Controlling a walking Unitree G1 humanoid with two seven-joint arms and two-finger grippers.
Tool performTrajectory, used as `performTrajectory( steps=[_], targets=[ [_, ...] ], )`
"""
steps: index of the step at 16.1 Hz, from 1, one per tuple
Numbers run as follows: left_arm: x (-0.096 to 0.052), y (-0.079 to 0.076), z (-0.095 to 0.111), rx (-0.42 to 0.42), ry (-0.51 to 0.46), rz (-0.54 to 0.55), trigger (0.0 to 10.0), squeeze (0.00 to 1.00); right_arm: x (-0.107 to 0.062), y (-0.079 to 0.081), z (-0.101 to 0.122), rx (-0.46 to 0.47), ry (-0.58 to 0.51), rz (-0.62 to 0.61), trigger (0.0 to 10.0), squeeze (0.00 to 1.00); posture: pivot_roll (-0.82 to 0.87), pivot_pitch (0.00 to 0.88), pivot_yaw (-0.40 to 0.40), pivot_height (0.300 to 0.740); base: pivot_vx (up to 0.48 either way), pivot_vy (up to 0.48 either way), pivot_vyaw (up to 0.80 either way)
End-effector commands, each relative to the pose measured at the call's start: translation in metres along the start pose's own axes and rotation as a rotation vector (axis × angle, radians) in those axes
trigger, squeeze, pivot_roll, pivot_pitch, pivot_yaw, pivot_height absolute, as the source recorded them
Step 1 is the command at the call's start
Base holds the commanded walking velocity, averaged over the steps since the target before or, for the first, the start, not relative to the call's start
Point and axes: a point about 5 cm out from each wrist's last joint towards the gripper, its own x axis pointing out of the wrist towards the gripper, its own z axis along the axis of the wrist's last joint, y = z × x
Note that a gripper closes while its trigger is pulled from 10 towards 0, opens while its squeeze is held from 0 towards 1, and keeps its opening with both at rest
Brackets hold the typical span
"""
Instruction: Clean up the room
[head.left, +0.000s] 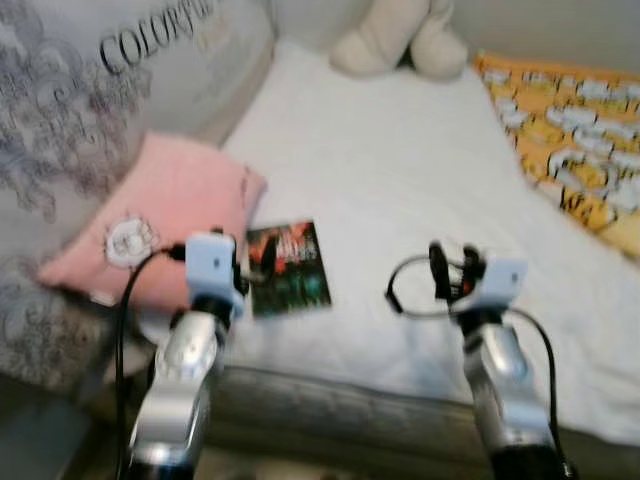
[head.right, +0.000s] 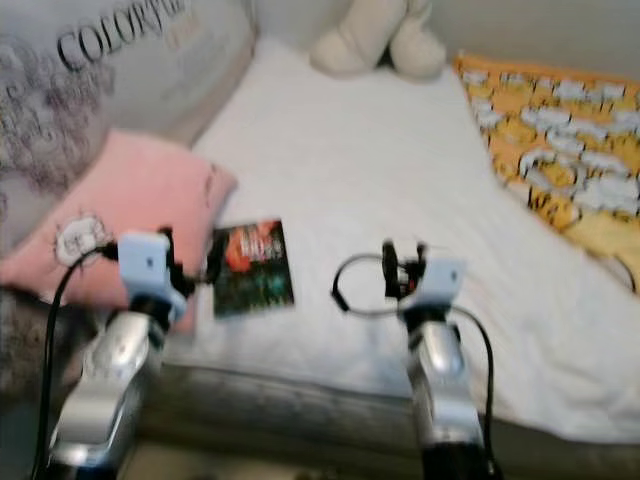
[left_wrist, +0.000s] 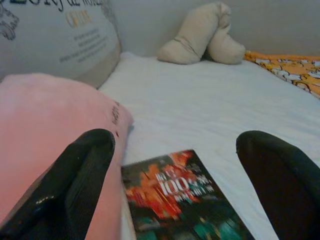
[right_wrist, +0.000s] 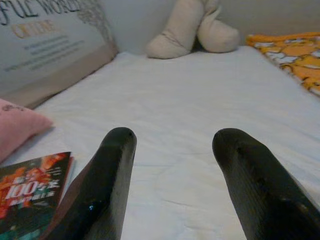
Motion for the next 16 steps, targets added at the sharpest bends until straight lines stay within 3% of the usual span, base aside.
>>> performTrajectory(
  steps=[1, 4, 8, 16],
  targets=[
    [-0.001, -0.005, 0.004, -0.013, -0.025, -0.034, 10.0, 0.00, 0.004, 0.000, 0.004, -0.012, -0.015, 0.001, 10.0, 0.00, -0.01, 0.000, -0.011, 0.740, 0.000, -0.450, 0.00],
    [-0.003, -0.006, 0.000, -0.014, -0.016, -0.038, 10.0, 0.00, 0.006, -0.002, 0.003, -0.034, -0.002, -0.014, 10.0, 0.00, -0.01, 0.000, -0.008, 0.740, 0.000, -0.450, 0.00],
    [-0.003, 0.009, -0.013, -0.088, 0.048, 0.046, 10.0, 0.00, -0.002, 0.007, 0.004, -0.046, -0.039, 0.026, 10.0, 0.00, -0.02, 0.000, 0.003, 0.740, 0.000, -0.447, 0.00],
    [0.002, 0.010, -0.014, -0.072, 0.055, 0.029, 10.0, 0.00, -0.004, 0.009, 0.000, -0.084, -0.013, 0.052, 10.0, 0.00, -0.02, 0.000, -0.007, 0.740, 0.000, -0.436, 0.00]
  ],
)
